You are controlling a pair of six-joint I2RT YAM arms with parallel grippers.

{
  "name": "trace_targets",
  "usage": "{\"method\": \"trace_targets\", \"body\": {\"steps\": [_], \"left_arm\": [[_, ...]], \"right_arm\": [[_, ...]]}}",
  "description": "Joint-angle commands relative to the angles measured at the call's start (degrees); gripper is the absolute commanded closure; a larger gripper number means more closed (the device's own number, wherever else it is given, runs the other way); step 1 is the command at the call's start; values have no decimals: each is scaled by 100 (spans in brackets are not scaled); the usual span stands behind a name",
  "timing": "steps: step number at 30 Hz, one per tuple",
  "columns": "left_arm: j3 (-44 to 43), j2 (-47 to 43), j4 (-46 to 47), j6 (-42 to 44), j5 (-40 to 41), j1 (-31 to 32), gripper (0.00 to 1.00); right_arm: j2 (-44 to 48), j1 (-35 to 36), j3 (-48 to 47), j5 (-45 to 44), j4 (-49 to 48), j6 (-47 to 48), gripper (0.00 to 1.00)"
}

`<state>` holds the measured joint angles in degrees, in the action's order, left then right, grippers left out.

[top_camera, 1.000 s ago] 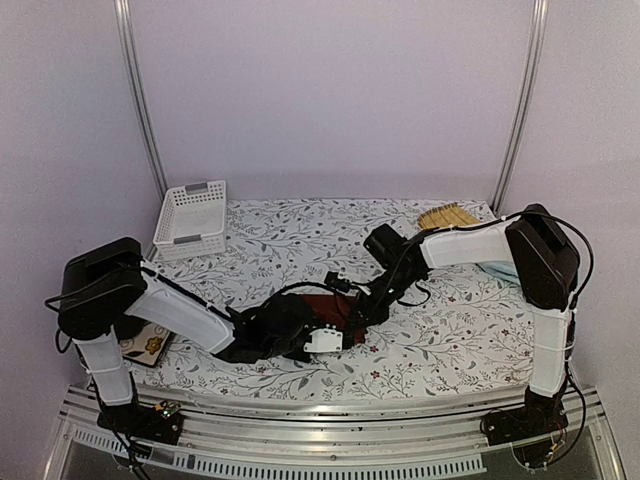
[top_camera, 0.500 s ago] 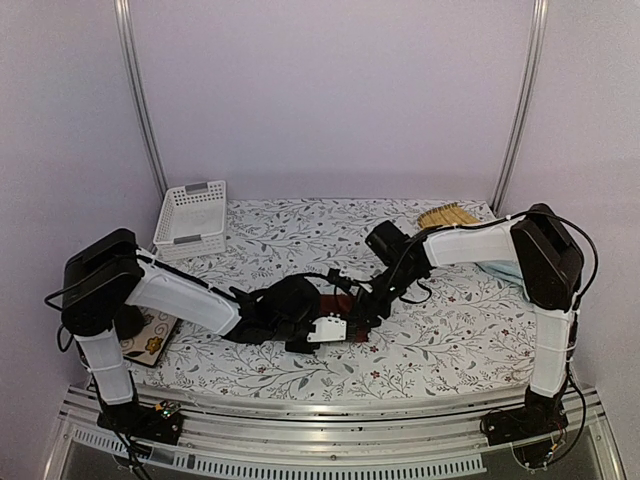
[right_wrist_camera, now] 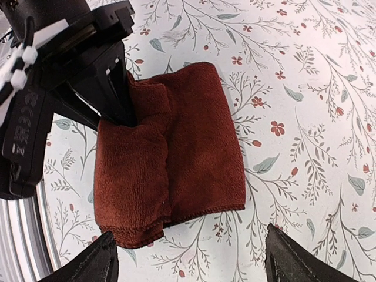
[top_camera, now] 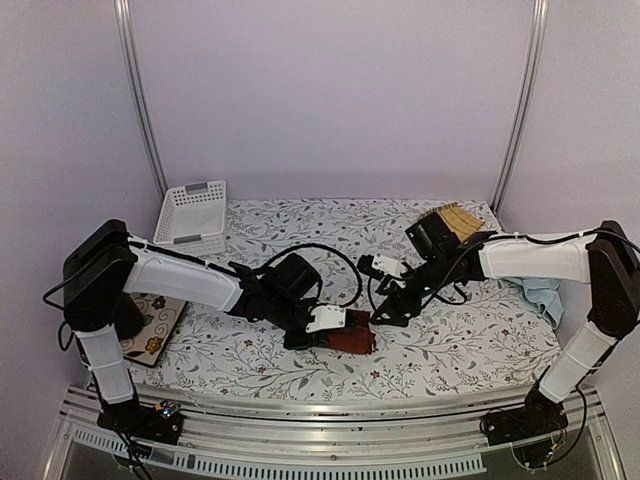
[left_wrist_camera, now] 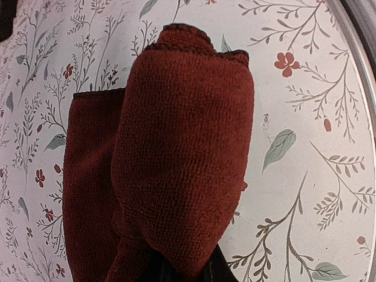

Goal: Roll the towels
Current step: Roll the towel at the center of the board.

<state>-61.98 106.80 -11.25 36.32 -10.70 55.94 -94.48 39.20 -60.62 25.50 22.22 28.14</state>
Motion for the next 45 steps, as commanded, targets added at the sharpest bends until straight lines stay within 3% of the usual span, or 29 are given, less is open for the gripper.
{"method": "trace_targets", "body": {"steps": [1, 8, 13, 24, 37, 39, 43, 45], "left_arm": [[-152, 271, -929, -302, -632, -127, 100], [-703, 892, -1350, -551, -928, -271, 100], [-1021, 1267, -1657, -668, -1360, -488, 100], [-1324, 1747, -1979, -937, -1960, -799, 100], [-1568, 2122, -2198, -1133, -2059, -871, 100], [-1589, 2121, -2193, -1149, -2040, -880, 100], [-1598, 2105, -2166, -1175, -1852, -889, 88], [-1599, 2054, -2156, -1199, -1783, -904, 83]], "right_arm": [[611, -64, 579, -536, -698, 165, 13], [1599, -34, 1548, -754, -1371, 595, 13], [1902, 456, 2003, -1203, -1637, 1099, 14], [875, 1529, 1814, -2167, -2238, 1445, 15], [-152, 1913, 1279, -3034, -2745, 1279, 25], [-240, 1927, 1202, -2981, -2701, 1311, 29], [-433, 1942, 1005, -2734, -2425, 1284, 56], [-453, 1937, 989, -2645, -2369, 1237, 65]]}}
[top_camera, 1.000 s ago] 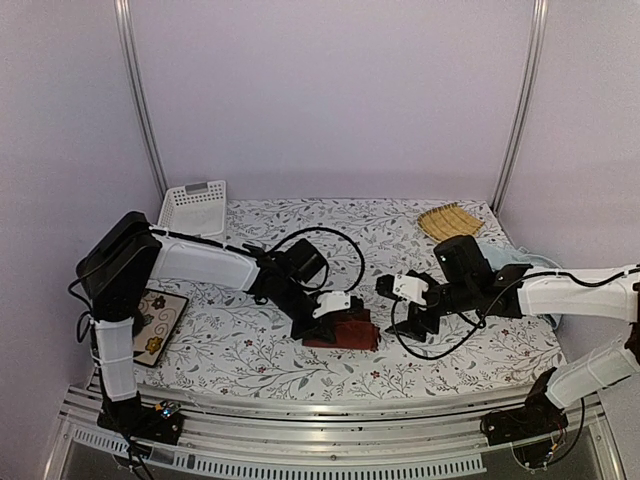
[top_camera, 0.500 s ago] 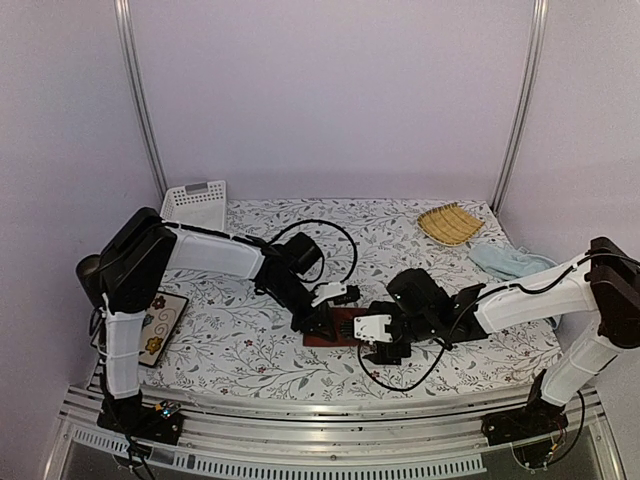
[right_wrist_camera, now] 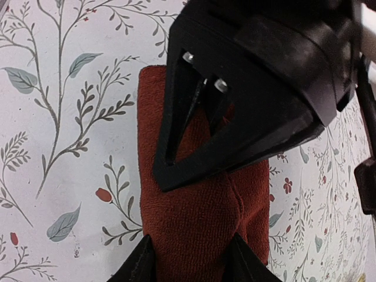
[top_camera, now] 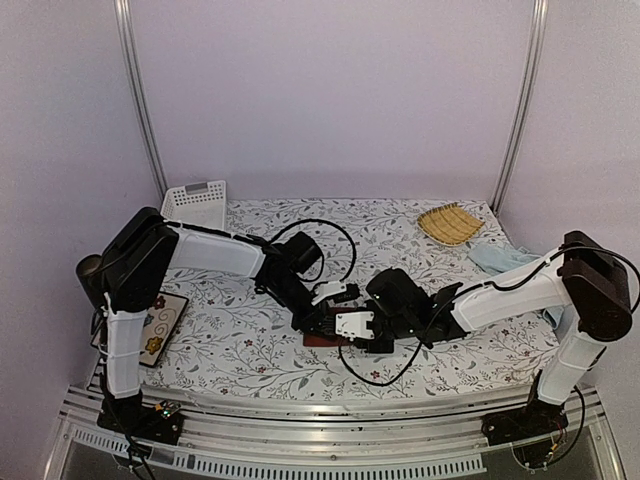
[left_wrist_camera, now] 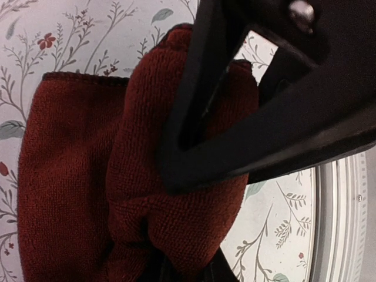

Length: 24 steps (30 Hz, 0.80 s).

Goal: Roll the towels
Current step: Roll the towel at the center of the board.

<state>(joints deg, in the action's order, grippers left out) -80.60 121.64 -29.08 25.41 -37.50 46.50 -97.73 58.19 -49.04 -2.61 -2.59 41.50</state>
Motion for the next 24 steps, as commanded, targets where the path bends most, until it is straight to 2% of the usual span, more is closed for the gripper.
{"method": "trace_targets", "body": {"steps": [1, 4, 8, 10, 11, 12, 13, 24], "left_arm": [[271, 536, -371, -121, 932, 32, 80], [282, 407, -442, -223, 1048, -14, 68], [363, 157, -538, -438, 1169, -119, 52], [485, -56, -484, -539, 1256, -170, 36], [603, -173, -439, -587, 1285, -201, 31], [703, -321, -369, -639, 1312, -229, 12], [798, -457, -266, -700, 1349, -270, 5], [1742, -1782, 662, -1144, 2283, -542, 3]], "right_arm": [[-136, 42, -160, 189, 115, -114, 68], [-136, 37, -111, 228, 117, -133, 75], [-167, 40, -112, 242, 135, -158, 79], [-211, 41, -129, 251, 160, -174, 79], [-225, 38, -138, 248, 165, -189, 79], [-234, 42, -132, 256, 157, -200, 79], [-240, 43, -119, 261, 146, -203, 79], [-364, -93, -133, 696, 203, -361, 80]]}}
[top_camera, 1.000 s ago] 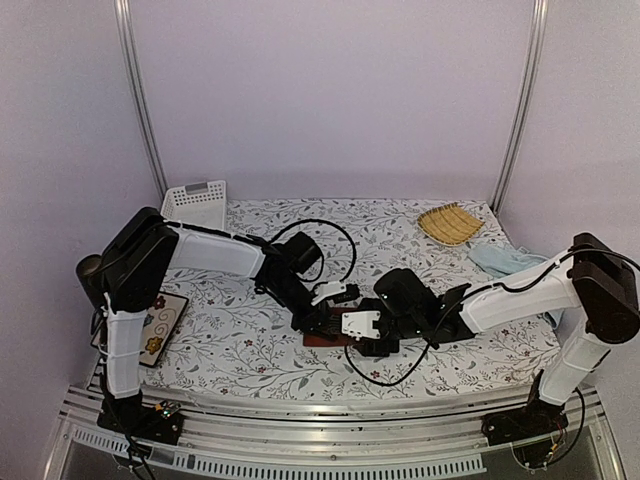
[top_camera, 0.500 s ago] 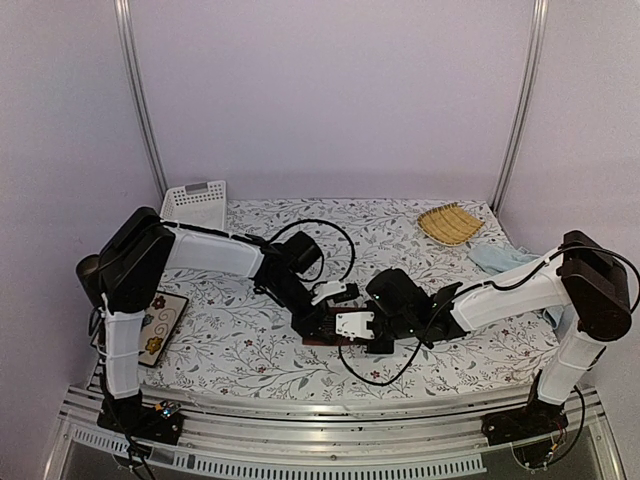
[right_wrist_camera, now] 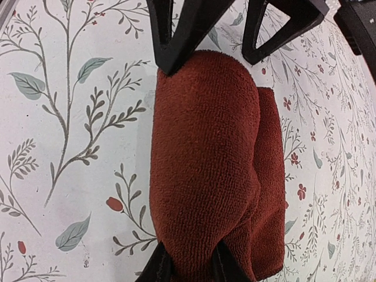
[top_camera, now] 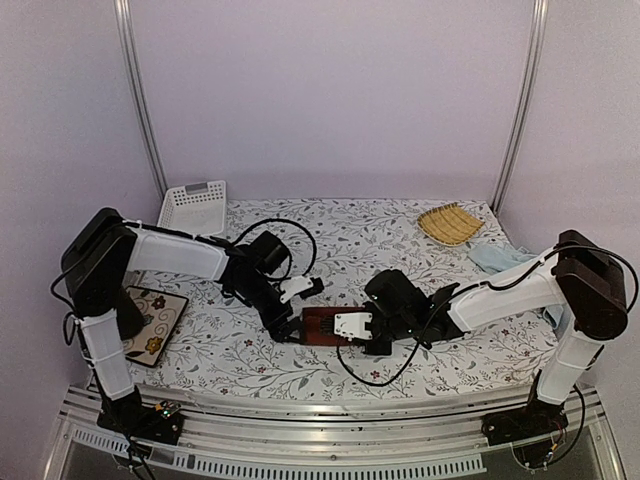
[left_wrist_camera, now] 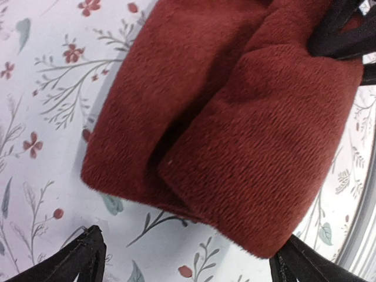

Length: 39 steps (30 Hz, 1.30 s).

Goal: Roll the towels
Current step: Roll the towel at the center of the board.

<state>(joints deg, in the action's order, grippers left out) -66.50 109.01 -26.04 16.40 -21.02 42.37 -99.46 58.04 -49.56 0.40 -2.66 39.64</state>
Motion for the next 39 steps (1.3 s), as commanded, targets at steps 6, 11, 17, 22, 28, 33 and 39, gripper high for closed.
{"method": "trace_targets", "body": {"steps": [6, 11, 17, 22, 28, 33, 39], "left_arm": [[1214, -1520, 1343, -161, 1115, -170, 3], [1606, -1874, 1727, -25, 967, -185, 3], [2009, -2218, 2145, 386, 462, -54, 3], [2500, -2546, 2844, 954, 827, 334, 4], [2462, -2156, 3098, 1487, 1550, 941, 7], [2474, -1810, 3507, 1716, 1930, 1319, 13], [2286, -1401, 3695, 1945, 2285, 1625, 23]], "right_arm": [[-309, -321, -395, 1097, 648, -368, 80], [-452, -570, -738, 1747, 1143, -540, 79], [-751, -878, -1282, 2505, 1829, -731, 79], [-1122, -1091, -1918, 3069, 2573, -921, 79], [-1549, -1240, -2598, 3306, 3085, -1200, 76], [-1884, -1310, -2893, 3542, 3433, -1350, 74], [-2067, -1449, -3003, 3895, 3615, -1431, 74]]}}
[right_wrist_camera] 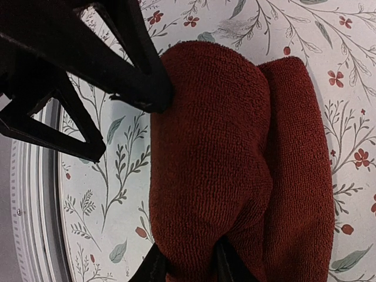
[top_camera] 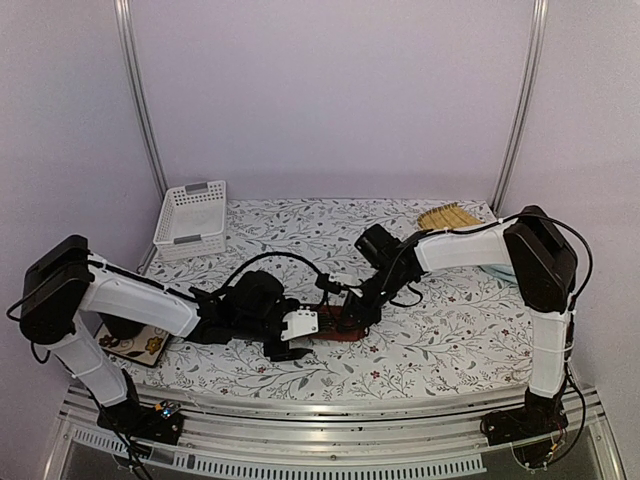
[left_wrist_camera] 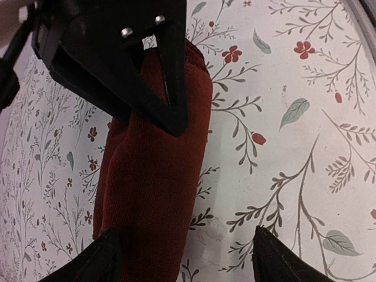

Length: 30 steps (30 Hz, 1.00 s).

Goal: Roll the towels
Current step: Roll the towel at the center of the board.

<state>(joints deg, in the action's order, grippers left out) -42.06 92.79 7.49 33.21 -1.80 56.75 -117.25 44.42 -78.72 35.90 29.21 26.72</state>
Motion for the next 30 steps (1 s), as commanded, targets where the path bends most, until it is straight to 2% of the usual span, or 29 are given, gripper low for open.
{"method": "trace_targets", "body": {"steps": [1, 10, 17, 21, 26, 30], "left_arm": [[-161, 267, 409, 291, 407, 206, 23], [-267, 584, 672, 422, 620, 290, 22], [-385, 896, 454, 379, 440, 269, 24], [-474, 1013, 218, 250, 251, 258, 30], [-453, 1054, 136, 144, 157, 183, 30], [-497, 1110, 43, 133, 116, 122, 29]], "right_arm": [[-309, -129, -110, 407, 462, -147, 73], [-598, -320, -482, 766, 702, -237, 71], [-706, -372, -623, 867, 753, -331, 67], [-602, -511, -700, 1022, 774, -406, 61], [-363, -799, -799, 1106, 758, -580, 49], [-264, -1058, -823, 1177, 691, -736, 45]]}}
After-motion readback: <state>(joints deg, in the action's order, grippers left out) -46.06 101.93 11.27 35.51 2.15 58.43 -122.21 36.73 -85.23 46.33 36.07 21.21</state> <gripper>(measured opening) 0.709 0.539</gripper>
